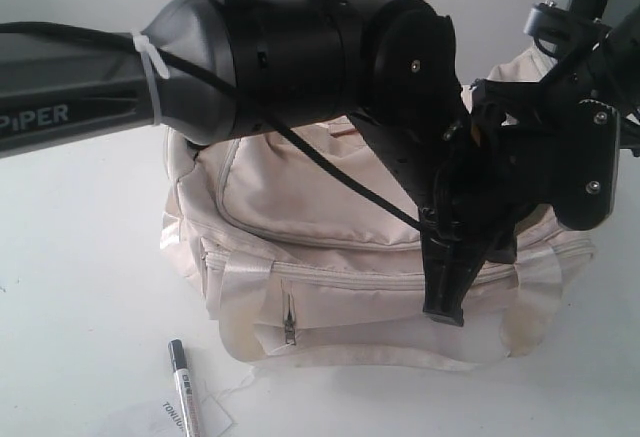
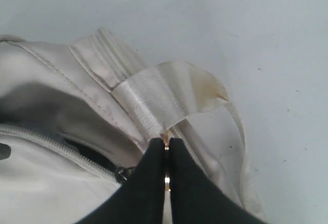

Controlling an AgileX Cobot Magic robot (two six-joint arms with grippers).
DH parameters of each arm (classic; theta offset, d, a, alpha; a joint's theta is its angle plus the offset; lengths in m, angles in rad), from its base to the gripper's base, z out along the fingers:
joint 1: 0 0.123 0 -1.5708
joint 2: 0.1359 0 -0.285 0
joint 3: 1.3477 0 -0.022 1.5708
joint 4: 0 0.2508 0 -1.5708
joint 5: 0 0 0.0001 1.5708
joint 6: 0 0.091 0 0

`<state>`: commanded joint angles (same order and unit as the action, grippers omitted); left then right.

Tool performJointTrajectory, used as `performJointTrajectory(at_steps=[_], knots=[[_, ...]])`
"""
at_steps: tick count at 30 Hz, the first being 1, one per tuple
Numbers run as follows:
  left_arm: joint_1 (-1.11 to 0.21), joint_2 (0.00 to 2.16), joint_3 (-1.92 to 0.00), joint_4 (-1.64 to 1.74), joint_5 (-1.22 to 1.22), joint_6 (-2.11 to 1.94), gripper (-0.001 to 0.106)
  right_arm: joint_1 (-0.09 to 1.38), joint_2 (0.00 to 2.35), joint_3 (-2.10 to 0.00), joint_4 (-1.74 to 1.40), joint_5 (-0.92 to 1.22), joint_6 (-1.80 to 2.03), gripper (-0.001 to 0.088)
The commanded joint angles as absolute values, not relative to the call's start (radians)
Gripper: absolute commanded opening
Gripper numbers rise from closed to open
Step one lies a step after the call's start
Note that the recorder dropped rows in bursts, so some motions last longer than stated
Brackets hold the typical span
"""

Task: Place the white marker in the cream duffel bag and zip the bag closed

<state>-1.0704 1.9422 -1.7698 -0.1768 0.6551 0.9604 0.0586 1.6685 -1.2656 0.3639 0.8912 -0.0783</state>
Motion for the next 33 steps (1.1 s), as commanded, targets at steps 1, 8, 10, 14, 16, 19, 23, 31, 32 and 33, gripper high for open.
performJointTrajectory(at_steps=[1,8,10,14,16,19,23,31,32,33], knots=[[-1.070,1.942,-1.770,-0.177,0.655,0.960,0.000,0.059,1.669,-1.266,0.364,0.891,-0.078,0.0000],[-1.070,1.942,-1.770,-0.177,0.664,0.941,0.000,0.059,1.669,-1.266,0.362,0.885,-0.078,0.0000],[-1.070,1.942,-1.770,-0.177,0.679,0.927,0.000,0.059,1.669,-1.266,0.362,0.882,-0.078,0.0000],[-1.070,1.942,-1.770,-0.166,0.718,0.912,0.000,0.059,1.667,-1.268,0.362,0.874,-0.078,0.0000],[-1.070,1.942,-1.770,-0.166,0.741,0.912,0.000,0.059,1.667,-1.270,0.362,0.874,-0.078,0.0000],[-1.070,1.942,-1.770,-0.166,0.772,0.912,0.000,0.059,1.667,-1.284,0.362,0.881,-0.078,0.0000],[-1.070,1.942,-1.770,-0.161,0.796,0.912,0.000,0.059,1.667,-1.303,0.362,0.895,-0.078,0.0000],[-1.070,1.942,-1.770,-0.010,0.859,0.912,0.000,0.059,1.667,-1.304,0.360,0.891,-0.083,0.0000],[-1.070,1.942,-1.770,0.007,0.863,0.912,0.000,0.059,1.667,-1.304,0.358,0.889,-0.083,0.0000],[-1.070,1.942,-1.770,0.011,0.866,0.912,0.000,0.059,1.667,-1.304,0.358,0.889,-0.083,0.0000]])
